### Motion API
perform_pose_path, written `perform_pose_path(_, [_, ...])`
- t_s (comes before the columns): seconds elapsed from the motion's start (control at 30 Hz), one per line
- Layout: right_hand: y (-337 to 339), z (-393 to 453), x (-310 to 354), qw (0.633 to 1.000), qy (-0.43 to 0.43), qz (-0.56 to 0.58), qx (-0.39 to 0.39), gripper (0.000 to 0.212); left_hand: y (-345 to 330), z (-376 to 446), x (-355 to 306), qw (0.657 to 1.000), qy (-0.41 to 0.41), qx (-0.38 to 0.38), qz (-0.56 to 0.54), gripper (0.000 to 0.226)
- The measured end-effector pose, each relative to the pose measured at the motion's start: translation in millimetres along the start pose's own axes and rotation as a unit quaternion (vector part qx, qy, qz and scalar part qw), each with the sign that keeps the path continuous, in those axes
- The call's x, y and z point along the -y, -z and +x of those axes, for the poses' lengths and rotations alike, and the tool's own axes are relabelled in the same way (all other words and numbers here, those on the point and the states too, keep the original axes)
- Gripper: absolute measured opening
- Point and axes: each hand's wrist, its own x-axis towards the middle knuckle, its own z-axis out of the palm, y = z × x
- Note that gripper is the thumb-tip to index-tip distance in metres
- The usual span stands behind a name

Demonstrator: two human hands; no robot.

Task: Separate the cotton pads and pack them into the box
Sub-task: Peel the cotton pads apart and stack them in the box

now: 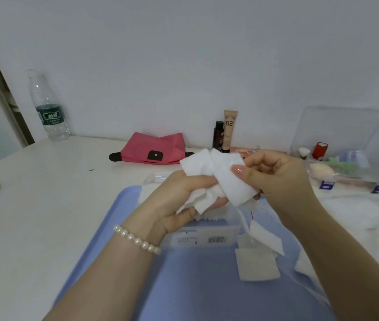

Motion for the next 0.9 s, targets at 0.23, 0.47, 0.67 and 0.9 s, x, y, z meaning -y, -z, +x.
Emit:
perform_pose_path(0.23, [-11.6,-3.8,-1.5,0.998,0.005,0.065,-0.002,0.017,7.0,3.0,2.7,0.998,0.042,0.038,-0.026,0.051])
perform_pose_path(0.47, [-14.9,-4.3,-7.0,0.998,0.052,-0.008,-0.033,0.023,6.6,-2.1,-1.3,0.994,0.064,0.024,-0.088,0.04])
perform_pose_path(0.67, [-15.0,-5.0,-7.1,0.997,0.045,-0.062,-0.032,0.019,5.1,-4.3,-0.3,0.999,0.028,0.036,-0.003,0.034])
perform_pose_path(0.9, [-8.4,-3.4,-0.7,0.996,-0.001,-0.081,0.026,0.019,11.6,-2.7,-1.8,0.998,0.021,0.037,0.04,0.037])
